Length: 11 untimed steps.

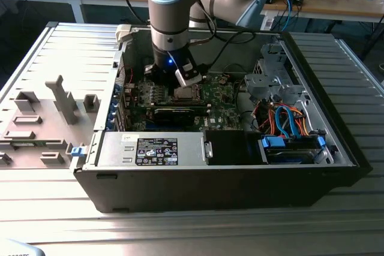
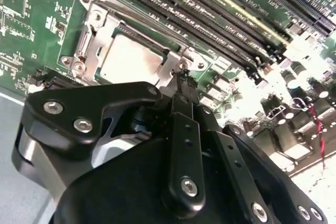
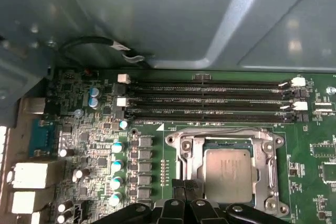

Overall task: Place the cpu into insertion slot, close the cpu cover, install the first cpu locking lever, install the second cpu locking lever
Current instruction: 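Install the second cpu locking lever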

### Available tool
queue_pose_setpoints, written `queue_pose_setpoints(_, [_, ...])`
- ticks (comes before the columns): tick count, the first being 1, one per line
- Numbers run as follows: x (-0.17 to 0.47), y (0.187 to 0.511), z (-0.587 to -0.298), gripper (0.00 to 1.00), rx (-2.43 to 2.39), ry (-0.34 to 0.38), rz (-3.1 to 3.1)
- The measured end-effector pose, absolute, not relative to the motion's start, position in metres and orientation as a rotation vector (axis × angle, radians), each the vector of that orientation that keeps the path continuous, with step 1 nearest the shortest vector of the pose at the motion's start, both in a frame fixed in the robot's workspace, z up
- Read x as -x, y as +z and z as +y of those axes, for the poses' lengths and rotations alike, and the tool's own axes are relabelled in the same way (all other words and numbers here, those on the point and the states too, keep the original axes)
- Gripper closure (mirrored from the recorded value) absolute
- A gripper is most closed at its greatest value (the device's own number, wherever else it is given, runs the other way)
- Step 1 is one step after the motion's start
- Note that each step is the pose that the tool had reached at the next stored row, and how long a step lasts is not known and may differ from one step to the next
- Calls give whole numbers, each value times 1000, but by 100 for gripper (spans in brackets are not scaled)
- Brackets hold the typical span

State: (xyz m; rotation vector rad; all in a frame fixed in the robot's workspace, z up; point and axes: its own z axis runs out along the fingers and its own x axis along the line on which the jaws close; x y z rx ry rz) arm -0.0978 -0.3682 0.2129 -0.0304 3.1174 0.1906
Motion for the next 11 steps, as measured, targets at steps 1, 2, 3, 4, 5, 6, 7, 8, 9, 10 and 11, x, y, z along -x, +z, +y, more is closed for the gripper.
queue_pose_setpoints(1, [96, 213, -365, 89, 30, 169, 3120])
queue_pose_setpoints(2, [93, 213, -363, 89, 31, 157, 3123])
queue_pose_setpoints(3, [89, 213, -363, 89, 30, 151, 3128])
queue_pose_setpoints(4, [86, 213, -363, 89, 30, 148, 3131])
queue_pose_setpoints(5, [83, 214, -362, 89, 30, 146, 3134])
queue_pose_setpoints(6, [79, 214, -362, 89, 29, 144, 3139])
queue_pose_setpoints(7, [76, 214, -362, 89, 29, 139, 3142])
queue_pose_setpoints(8, [74, 217, -361, 89, 29, 132, 3144])
queue_pose_setpoints(9, [73, 218, -360, 89, 29, 128, 3144])
queue_pose_setpoints(10, [73, 220, -360, 89, 29, 124, 3144])
queue_pose_setpoints(11, [72, 223, -359, 89, 29, 120, 3145])
